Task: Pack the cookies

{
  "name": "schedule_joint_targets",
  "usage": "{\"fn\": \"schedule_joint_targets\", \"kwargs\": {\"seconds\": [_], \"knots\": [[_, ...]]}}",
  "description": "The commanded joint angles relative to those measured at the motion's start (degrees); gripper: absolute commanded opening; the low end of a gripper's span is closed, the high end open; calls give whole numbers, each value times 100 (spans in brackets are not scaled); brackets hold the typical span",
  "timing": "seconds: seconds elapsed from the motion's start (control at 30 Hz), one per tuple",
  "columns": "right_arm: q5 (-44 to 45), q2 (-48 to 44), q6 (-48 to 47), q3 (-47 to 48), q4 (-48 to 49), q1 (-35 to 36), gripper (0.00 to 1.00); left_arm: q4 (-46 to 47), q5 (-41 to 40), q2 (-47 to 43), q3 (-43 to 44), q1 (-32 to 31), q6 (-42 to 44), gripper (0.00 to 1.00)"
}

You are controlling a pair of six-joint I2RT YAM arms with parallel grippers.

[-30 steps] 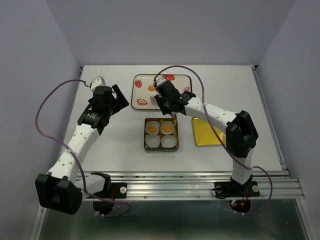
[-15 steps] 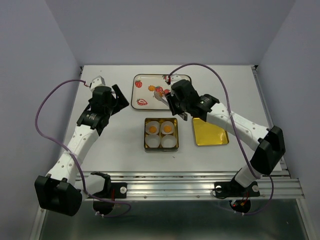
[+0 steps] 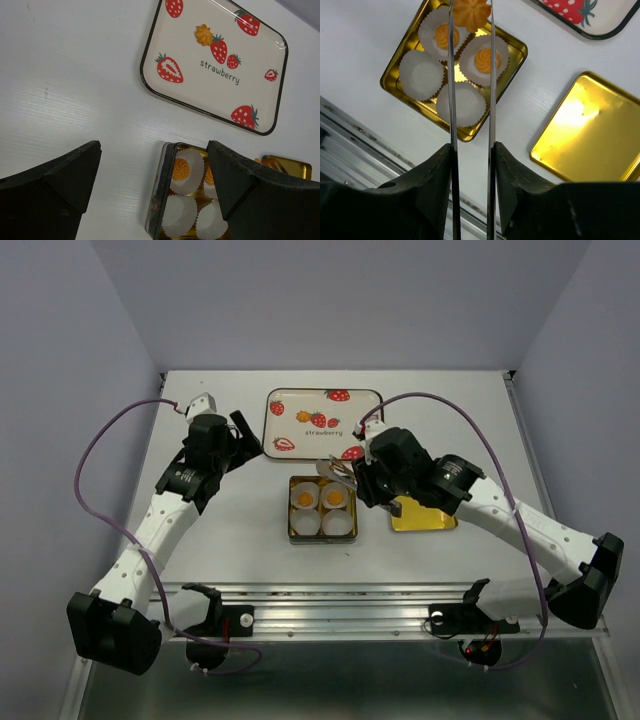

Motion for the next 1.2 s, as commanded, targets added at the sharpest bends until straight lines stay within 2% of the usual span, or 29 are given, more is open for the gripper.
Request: {"fn": "schedule_joint_targets", "kwargs": {"seconds": [0.0,0.3,0.63,1.17], "knots": [[-421,-420,232,-104,-511,128,42,136,-24,-124,-11,-69,54,99],[-932,-868,364,-385,-1127,181,42,118,-112,-80,-11,-113,46,99],[-1318,-886,347,-755,-1118,234,42,118,-165,34,-11,-131,37,99],[-1398,-464,136,-702,-837,286,42,83,-235,25,-2,-131,37,99]]}}
